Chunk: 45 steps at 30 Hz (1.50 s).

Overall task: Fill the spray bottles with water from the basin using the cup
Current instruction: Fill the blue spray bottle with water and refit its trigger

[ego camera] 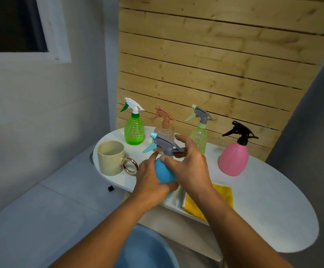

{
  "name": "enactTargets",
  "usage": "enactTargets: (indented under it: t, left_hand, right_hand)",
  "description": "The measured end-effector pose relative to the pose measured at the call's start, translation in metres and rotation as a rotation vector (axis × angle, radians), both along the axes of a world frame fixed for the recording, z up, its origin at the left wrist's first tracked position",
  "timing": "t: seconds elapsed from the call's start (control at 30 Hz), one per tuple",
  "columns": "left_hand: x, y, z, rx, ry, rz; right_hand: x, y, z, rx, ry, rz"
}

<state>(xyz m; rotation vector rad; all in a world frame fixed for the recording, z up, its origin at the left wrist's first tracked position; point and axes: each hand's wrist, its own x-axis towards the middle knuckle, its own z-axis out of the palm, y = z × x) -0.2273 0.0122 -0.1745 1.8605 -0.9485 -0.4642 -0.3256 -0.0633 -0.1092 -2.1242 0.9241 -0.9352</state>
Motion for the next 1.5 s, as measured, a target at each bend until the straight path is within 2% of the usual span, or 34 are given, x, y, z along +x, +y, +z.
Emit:
enactTargets:
  t: [0.1, 0.2, 0.3, 0.37, 0.47, 0.63, 0.7, 0.8, 0.9, 1.0, 1.1, 1.2, 1.33, 1.4, 1.5]
  left_hand:
    - [0.010, 0.004, 0.002, -0.038, 0.099, -0.132]
    - [0.013, 0.007, 0.005, -0.063, 0.089, -0.101]
    - [0.005, 0.004, 0.010, 0.065, -0.145, 0.029]
    - [-0.006, 0.004, 0.015, 0.147, -0.236, 0.081]
    - [-0.013, 0.005, 0.016, 0.153, -0.198, 0.052]
    - [-0.006, 0.008, 0.010, -0.045, 0.008, -0.098]
    - [-0.004, 0.010, 0.010, -0.030, -0.045, -0.038]
    - [-0.010, 0.009, 0.011, 0.091, -0.187, 0.098]
    - [-0.020, 0.004, 0.014, 0.087, -0.256, 0.166]
    - [-0.020, 0.002, 0.013, -0.011, -0.131, 0.138]
    - [-0.016, 0.004, 0.018, -0.056, 0.027, -0.070]
    - [-0.007, 0.006, 0.019, 0.018, -0.077, -0.068]
    - [-0.014, 0.005, 0.020, 0.201, -0.291, 0.073]
    - [-0.022, 0.005, 0.021, 0.210, -0.329, 0.123]
    - [-0.024, 0.004, 0.017, 0.205, -0.293, 0.115]
  right_hand:
    - [0.002, 0.001, 0.002, 0.007, 0.009, -0.006]
    - [0.003, 0.004, 0.002, -0.004, 0.008, -0.040]
    - [0.003, 0.008, -0.001, -0.002, -0.003, -0.076]
    - [0.003, 0.009, -0.002, -0.003, -0.003, -0.092]
    - [0.000, 0.006, -0.003, 0.004, -0.001, -0.118]
    - [0.000, 0.004, -0.005, 0.021, -0.015, -0.126]
    - [0.000, 0.006, -0.005, 0.006, -0.013, -0.140]
    - [0.000, 0.008, -0.005, -0.001, -0.010, -0.165]
    - [-0.001, 0.010, -0.007, 0.001, -0.022, -0.174]
    - [-0.003, 0.011, -0.007, 0.023, -0.039, -0.161]
    - [-0.003, 0.010, -0.006, 0.032, -0.050, -0.164]
    - [-0.001, 0.011, -0.007, 0.010, -0.029, -0.197]
    - [0.001, 0.014, -0.008, -0.019, -0.021, -0.226]
    - [0.001, 0.014, -0.010, -0.016, -0.032, -0.240]
    - [-0.001, 0.011, -0.012, 0.002, -0.030, -0.248]
